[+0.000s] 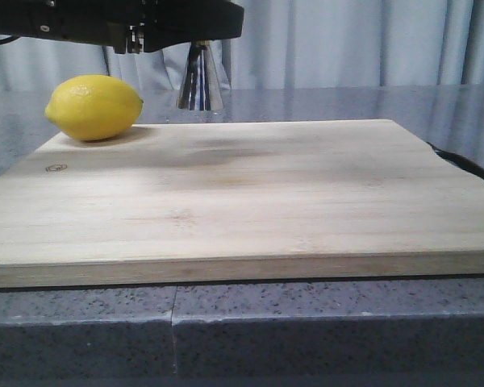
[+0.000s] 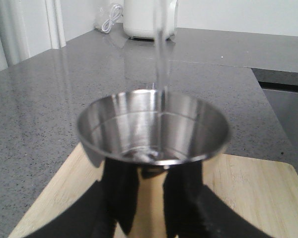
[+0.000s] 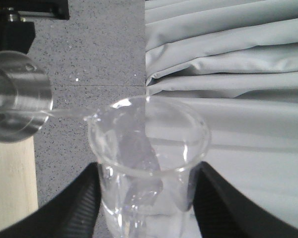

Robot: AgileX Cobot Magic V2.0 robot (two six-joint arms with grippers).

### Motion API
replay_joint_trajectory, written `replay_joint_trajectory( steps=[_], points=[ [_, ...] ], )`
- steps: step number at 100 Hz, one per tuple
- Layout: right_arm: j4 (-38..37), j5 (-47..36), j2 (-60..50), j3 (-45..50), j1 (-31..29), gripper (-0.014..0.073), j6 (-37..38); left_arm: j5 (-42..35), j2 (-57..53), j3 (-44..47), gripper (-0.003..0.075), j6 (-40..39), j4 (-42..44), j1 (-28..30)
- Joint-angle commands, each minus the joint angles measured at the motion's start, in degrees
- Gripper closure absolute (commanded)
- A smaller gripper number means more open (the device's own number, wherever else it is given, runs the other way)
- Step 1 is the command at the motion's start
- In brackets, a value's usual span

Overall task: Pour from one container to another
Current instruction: 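Tilt the beaker with the right gripper, pouring liquid into the jigger cup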

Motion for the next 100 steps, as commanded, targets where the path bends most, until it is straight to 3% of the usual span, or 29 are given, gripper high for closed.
replay_joint_trajectory(
  steps=[1,100],
  points=[
    [-3.0,-2.9,-2.0,-2.1,0.0,0.0283,-0.9,5.7,-2.9,-1.6,0.0542,-0.4,-5.1,-0.5],
    [-3.3,-5.1,-2.0,-2.1,0.0,0.0283,-8.2,5.7,-2.9,-1.6,0.0542,-0.4,-5.1,-0.5]
  ],
)
